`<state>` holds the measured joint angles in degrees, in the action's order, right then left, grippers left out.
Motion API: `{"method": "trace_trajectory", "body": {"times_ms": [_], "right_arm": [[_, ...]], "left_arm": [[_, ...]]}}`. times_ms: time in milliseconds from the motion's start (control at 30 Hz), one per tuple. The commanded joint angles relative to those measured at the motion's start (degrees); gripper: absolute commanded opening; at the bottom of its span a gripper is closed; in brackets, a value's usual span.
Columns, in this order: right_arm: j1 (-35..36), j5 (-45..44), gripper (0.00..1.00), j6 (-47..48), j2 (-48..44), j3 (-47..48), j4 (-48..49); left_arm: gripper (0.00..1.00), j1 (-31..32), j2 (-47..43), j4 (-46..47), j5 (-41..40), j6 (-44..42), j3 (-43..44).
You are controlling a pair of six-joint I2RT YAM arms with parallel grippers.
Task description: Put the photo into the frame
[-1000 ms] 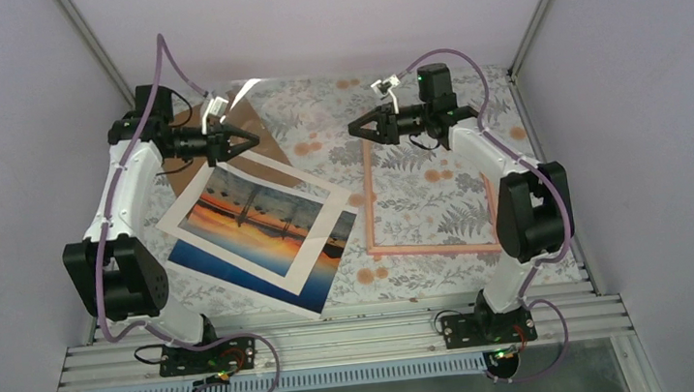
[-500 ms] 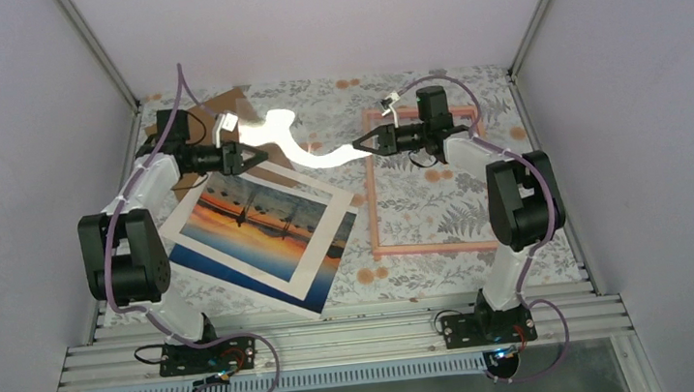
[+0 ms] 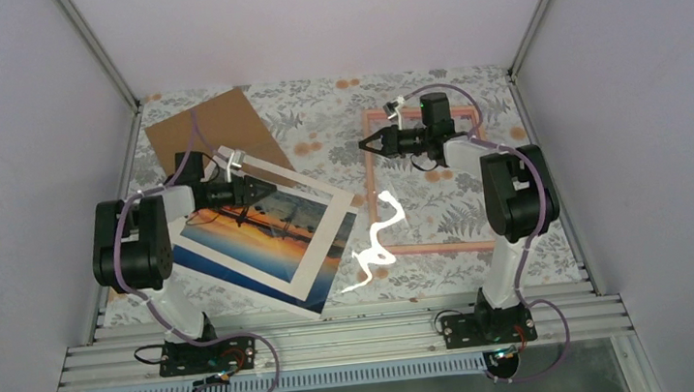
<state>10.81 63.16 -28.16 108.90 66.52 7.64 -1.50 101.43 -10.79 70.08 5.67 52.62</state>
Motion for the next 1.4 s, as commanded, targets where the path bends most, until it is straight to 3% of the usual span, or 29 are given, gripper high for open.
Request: {"method": "trace_trajectory", "body": {"times_ms": [0,333,533,1000,1367], "right_arm": [[-1.3,-1.2,0.04,-1.5,2.0,-0.6,2.4],[-4.3,-1.8,0.04,-4.3,3.3,-2.6,5.0],[-8.2,-2.9,0.04,-5.2,3.6,-2.9,4.9],[-17.0,-7.4,0.04,-8.2,6.0,-6.2,6.2],[-19.2,-9.6,0.04,-10.4,8.1,-7.7,7.0]], "left_arm": [[0.46,0.5,1.0,15.2,1.7,10.8,-5.2],[0.47,5.9,5.8,40.1,-2.1,29.1,-10.3],[0.47,9.7,10.6,47.3,-4.3,35.7,-8.1],[0.48,16.1,19.0,50.6,-5.4,42.7,-1.8],[0.53,20.7,20.5,52.4,-7.8,47.7,-3.6]]}}
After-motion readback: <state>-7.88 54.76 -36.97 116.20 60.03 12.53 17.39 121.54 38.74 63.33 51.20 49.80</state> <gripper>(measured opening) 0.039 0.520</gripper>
